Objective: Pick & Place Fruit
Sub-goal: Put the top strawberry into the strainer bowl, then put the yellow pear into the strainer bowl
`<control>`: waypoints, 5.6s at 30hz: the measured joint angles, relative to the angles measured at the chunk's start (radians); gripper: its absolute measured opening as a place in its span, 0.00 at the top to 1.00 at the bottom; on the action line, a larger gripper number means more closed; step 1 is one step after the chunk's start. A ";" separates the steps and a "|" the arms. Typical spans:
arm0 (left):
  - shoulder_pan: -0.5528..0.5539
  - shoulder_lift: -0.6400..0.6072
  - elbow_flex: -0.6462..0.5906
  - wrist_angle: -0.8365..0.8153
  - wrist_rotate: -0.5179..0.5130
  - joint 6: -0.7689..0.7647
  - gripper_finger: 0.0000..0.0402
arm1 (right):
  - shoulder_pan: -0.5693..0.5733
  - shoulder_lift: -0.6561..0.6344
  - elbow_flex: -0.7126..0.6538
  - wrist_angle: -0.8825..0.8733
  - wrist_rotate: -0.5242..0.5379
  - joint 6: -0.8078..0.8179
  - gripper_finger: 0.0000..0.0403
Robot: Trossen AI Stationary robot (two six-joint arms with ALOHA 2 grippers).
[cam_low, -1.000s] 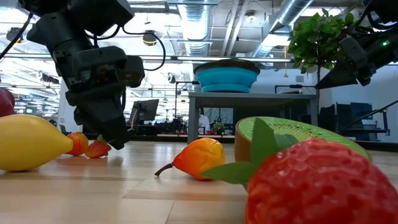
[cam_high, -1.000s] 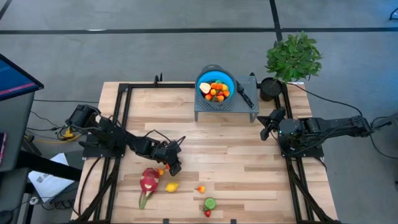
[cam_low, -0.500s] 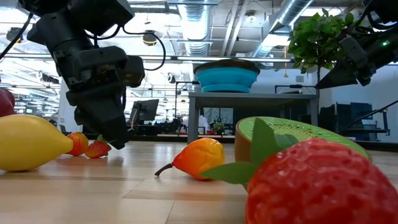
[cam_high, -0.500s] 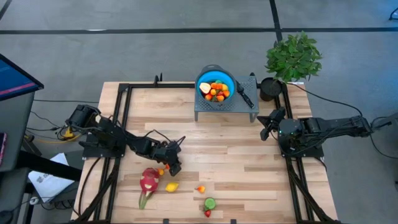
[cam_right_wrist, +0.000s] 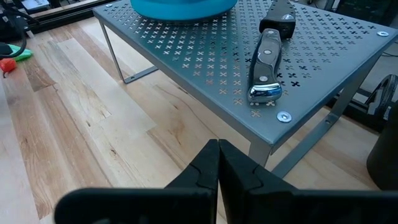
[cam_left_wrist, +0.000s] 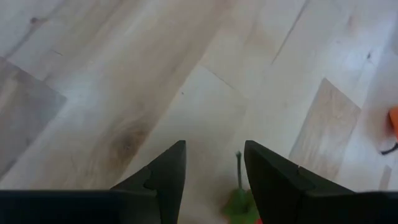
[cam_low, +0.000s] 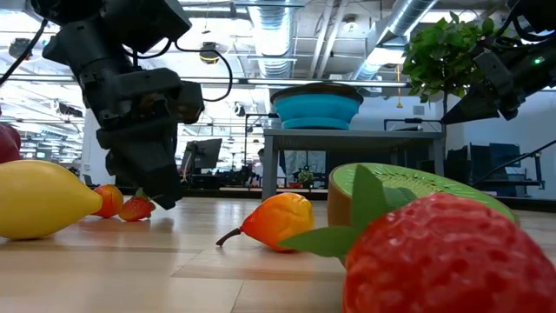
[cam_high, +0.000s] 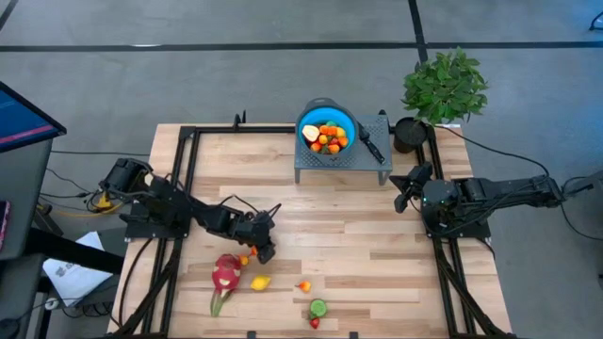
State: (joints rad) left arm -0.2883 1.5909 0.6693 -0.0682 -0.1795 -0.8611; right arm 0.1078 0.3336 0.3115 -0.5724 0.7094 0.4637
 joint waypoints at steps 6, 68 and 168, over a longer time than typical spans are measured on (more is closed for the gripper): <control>0.003 0.000 0.000 0.000 0.006 0.000 0.68 | 0.000 0.000 0.000 0.000 0.002 0.000 1.00; 0.252 0.000 0.001 0.603 0.195 0.352 1.00 | 0.000 0.000 0.000 0.000 0.002 0.000 1.00; 0.668 0.198 0.480 0.790 -0.112 0.875 0.75 | 0.000 0.000 0.000 -0.003 0.051 -0.001 1.00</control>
State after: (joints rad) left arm 0.3801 1.7889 1.1492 0.7219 -0.2920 0.0139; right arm 0.1074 0.3332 0.3119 -0.5755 0.7609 0.4623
